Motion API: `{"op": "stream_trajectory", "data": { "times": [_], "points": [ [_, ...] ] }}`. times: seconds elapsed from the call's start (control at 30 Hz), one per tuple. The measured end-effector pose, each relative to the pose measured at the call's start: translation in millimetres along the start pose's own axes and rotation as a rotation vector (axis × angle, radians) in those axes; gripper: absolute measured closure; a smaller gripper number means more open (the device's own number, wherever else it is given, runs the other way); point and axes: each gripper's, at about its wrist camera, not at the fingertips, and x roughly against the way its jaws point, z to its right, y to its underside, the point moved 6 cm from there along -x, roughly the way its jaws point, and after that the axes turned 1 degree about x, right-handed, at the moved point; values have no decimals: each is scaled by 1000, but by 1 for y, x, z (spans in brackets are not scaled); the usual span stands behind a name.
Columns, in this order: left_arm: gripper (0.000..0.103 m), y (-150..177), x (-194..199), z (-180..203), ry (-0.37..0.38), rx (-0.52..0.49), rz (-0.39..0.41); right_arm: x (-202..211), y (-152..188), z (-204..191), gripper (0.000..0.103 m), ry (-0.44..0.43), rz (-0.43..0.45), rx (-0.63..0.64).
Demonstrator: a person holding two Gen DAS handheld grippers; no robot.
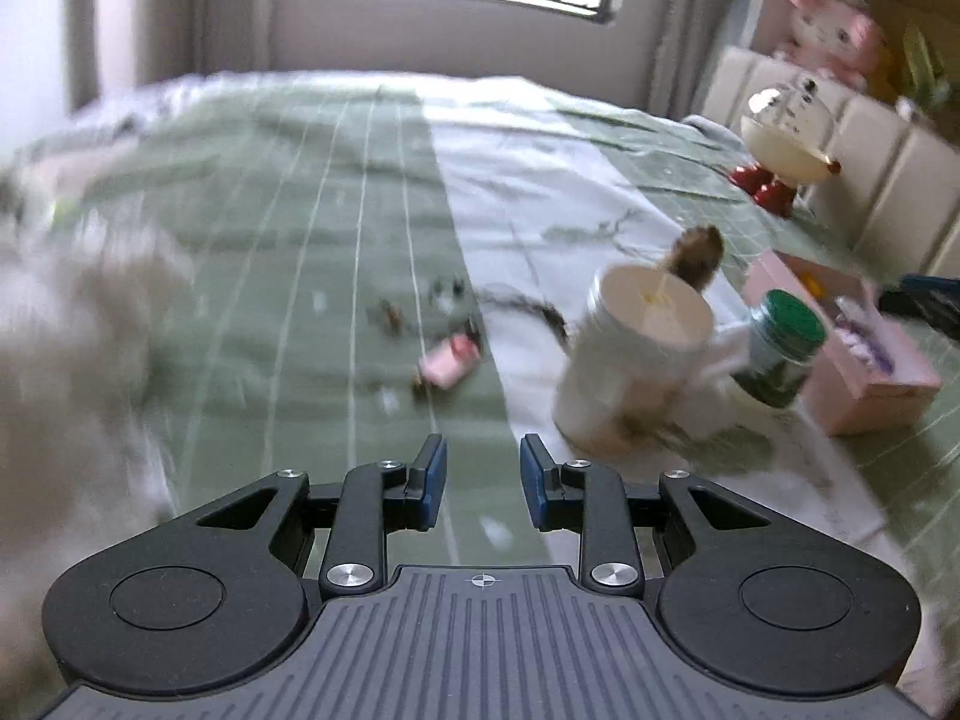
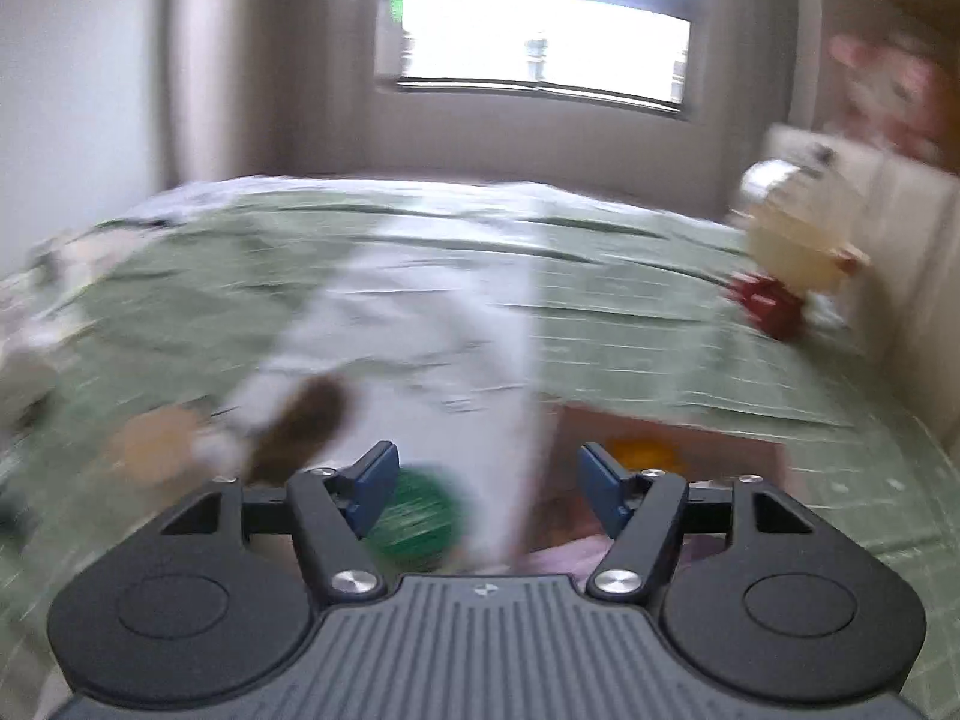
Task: Organize soft objects
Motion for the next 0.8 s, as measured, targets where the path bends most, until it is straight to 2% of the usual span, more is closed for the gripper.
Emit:
{"op": "stream_trajectory", "data": {
  "times": [0.07,0.13,0.23,0.33,0.43,0.53,0.63,0.8],
  "points": [
    [73,-13,-14,3,-36,-110,31,8,10,-26,36,-67,-9,38],
    [73,-23,-32,8,-29,-172,31,15,22,-46,36,-122,-23,50],
    [69,-31,-68,11,-7,-224,-27,17,37,-65,36,-190,-66,54],
    [69,-33,-99,9,-36,-251,-71,20,50,-73,36,-211,-83,107],
    [69,-29,-121,8,-51,-297,-113,22,59,-67,36,-218,-96,156],
    [69,-24,-135,10,-65,-352,-135,20,65,-52,36,-226,-120,150],
    [70,-25,-141,9,-66,-334,-129,15,71,-36,36,-226,-147,122],
    [81,-24,-139,11,-48,-363,-105,2,73,-23,36,-228,-153,137]
  ]
}}
